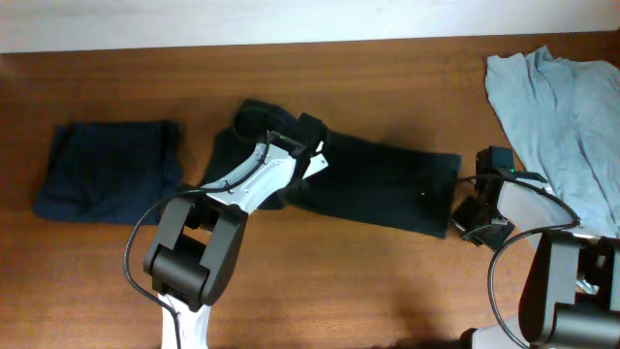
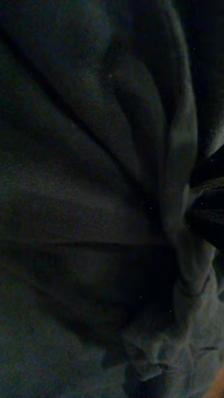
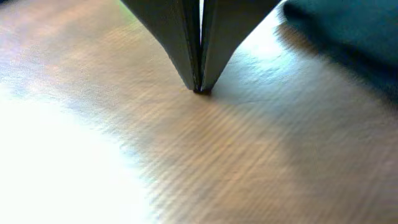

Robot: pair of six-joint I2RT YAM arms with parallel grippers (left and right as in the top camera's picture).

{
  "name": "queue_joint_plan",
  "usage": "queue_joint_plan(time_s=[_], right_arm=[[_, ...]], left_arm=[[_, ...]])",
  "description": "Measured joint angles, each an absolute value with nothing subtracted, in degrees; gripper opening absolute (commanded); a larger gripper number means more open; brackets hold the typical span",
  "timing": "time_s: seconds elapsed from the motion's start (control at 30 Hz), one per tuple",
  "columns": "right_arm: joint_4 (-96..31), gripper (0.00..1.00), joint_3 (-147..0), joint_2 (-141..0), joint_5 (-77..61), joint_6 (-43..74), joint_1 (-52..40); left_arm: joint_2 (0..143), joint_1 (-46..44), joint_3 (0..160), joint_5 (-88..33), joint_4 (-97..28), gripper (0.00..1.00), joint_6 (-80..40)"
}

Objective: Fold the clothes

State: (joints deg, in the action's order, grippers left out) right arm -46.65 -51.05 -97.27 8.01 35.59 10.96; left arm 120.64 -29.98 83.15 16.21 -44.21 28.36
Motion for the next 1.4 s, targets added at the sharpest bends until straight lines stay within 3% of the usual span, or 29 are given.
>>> queue_joint_plan(time_s=[0.27,0.57,0.7,0.97,1.17,1.4], right_arm=[[-48.1,0.04,-55.9,-98.2,7.7,31.5,11.0],[-44.7,0.04,-58.3,-93.8,-25.5,11.8,11.1],[-44.2,0.04,-58.3,-93.6,-29.9,9.6,9.7],[-43.7,0.04,-56.8,-98.0,-15.4,22.0,-0.2],[-43.8,0.04,-55.4,-100.7,-7.1,28.7,-0.5],[-50.0,0.04,-56.0,-101.7,10.5,34.6,3.2]], left_arm=[[121.0,-30.0,84.9,18.5,-49.7,0.13,28.1],[121.4,-30.0,96.3,15.2,-58.5,0.13,19.2],[121.4,-29.5,99.6,13.9,-62.0,0.13,12.5],[121.4,-18.4,100.1,9.2,-66.9,0.11,-4.1],[121.4,-9.2,100.1,-0.2,-68.6,0.11,-5.6],[121.4,-8.7,100.1,-3.4,-68.5,0.12,-4.1]])
